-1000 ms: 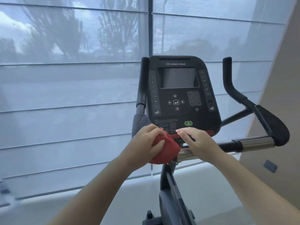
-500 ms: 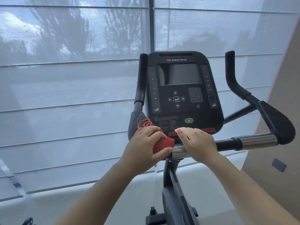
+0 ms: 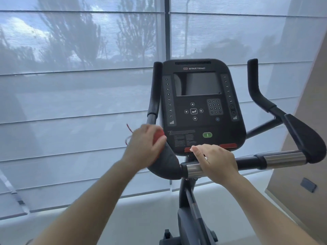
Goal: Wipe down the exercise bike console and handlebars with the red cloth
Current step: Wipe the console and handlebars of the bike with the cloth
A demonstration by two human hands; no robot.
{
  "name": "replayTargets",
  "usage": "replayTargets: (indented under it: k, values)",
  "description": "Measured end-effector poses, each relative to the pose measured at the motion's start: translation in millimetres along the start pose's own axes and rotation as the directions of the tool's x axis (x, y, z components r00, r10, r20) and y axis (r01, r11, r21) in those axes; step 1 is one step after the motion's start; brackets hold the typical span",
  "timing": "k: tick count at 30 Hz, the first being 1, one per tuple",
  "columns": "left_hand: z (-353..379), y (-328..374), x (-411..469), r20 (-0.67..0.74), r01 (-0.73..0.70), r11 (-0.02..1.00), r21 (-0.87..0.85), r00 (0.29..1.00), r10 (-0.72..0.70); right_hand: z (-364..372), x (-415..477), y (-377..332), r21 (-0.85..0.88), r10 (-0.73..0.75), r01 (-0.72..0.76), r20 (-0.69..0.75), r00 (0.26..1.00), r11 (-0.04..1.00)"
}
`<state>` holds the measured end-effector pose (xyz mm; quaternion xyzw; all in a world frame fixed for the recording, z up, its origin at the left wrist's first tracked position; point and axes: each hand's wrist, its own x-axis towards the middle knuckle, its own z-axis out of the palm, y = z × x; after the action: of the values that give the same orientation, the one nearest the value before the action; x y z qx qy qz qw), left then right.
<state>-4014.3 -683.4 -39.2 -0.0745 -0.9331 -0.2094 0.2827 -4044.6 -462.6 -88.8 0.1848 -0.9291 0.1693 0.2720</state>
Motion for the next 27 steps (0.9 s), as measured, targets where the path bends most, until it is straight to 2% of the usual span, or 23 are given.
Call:
replayTargets:
  k: [3, 7, 10, 15, 19, 23, 27]
  values:
    - [18, 9, -25, -0.032, -0.067, 0.992, 0.109, 0.997, 0.071, -1, -1, -2, -0.008, -0.024, 0.024, -0.022, 0.999, 1.0]
    - [15, -3, -29, -0.052, -0.11, 0.993, 0.052, 0.992, 0.113, -5, -6, 4, 0.0, -0.106, 0.106, -0.05, 0.993, 0.994]
    - [15, -8, -15, -0.001, -0.118, 0.993, 0.03, 0.993, 0.118, -6, -12, 16, -0.129, -0.043, 0.028, -0.115, 0.992, 0.991]
    - [18, -4, 20, 0.088, -0.015, 0.996, 0.09, 0.996, 0.007, -3, -11, 16, -0.098, -0.039, 0.025, -0.144, 0.989, 0.995]
    - [19, 1, 5, 0.032, 0.001, 0.999, 0.035, 0.999, -0.002, 0, -17, 16, -0.094, -0.027, 0.01, -0.186, 0.982, 0.995]
    - [17, 9, -26, 0.011, -0.07, 0.997, 0.023, 0.997, 0.07, 1, -17, 15, -0.119, 0.001, -0.019, -0.149, 0.989, 0.993]
    - [19, 12, -50, -0.017, -0.125, 0.992, 0.027, 0.992, 0.125, 5, -17, 14, -0.111, 0.013, -0.034, -0.185, 0.983, 0.993]
